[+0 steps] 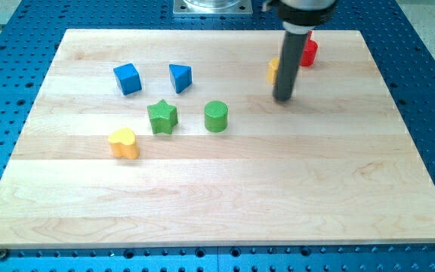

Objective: Slide the hexagon to the left of the red circle

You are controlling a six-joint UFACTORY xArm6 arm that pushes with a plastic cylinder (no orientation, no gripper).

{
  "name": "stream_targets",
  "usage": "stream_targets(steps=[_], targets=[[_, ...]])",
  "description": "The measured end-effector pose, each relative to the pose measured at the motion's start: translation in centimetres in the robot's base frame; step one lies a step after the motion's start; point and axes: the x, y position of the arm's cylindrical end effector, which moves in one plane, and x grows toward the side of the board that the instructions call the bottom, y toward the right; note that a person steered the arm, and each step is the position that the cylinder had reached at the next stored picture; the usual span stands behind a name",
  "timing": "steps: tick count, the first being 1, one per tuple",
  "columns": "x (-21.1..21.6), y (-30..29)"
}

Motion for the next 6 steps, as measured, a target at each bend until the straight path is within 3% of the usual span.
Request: stream_targets(steps=[1, 3, 4, 5, 6], targets=[[-1.7, -1.3], [-4.2, 3.7], [-8.1, 3.2], [-6.2, 2.6], [-5.6, -2.7]])
